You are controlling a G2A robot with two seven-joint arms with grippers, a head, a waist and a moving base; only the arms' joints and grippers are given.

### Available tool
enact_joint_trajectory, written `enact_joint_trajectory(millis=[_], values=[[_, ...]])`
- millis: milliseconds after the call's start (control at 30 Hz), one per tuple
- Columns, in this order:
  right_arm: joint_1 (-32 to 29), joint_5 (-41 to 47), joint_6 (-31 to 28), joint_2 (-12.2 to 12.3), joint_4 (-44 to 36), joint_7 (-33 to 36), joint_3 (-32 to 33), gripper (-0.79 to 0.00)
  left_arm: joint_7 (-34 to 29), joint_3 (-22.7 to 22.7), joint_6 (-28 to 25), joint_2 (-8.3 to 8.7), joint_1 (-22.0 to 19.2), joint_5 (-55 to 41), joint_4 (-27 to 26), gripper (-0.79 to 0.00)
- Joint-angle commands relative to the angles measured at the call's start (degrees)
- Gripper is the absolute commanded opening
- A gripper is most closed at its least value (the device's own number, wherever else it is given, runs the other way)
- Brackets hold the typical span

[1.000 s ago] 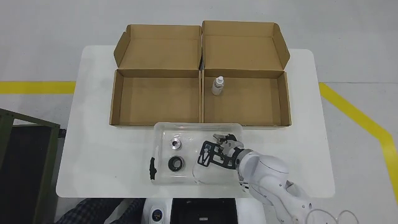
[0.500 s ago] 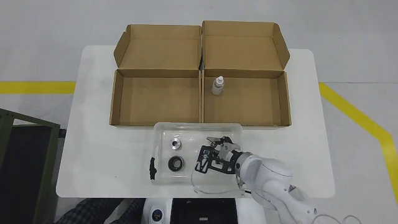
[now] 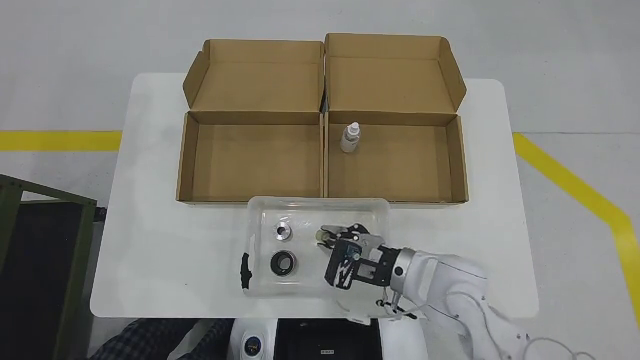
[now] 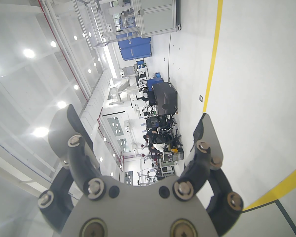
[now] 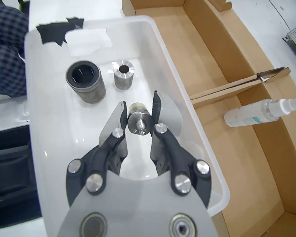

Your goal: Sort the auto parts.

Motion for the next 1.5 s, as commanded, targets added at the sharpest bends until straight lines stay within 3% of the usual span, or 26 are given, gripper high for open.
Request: enact_joint_trajectory(millis=[0,400,967,1467], values=[[-0.2,2.2,-0.6,0.1,0.0,-1.9,0.6,-0.785,0.0,0.0,0.0,0.00,0.0,0.0,0.0,0.000],[1.4,12.9,-3.2,0.3,0.0,-6.9,3.0,-0.785,0.0,0.0,0.0,0.00,0.0,0.0,0.0,0.000],[2.6,32.0,-6.5,1.0,0.9,-11.8,11.2,-0.785,0.0,0.0,0.0,0.00,0.0,0.0,0.0,0.000],[2.6,38.6,-5.8,1.2,1.6,-15.2,14.2,-0.785,0.0,0.0,0.0,0.00,0.0,0.0,0.0,0.000]])
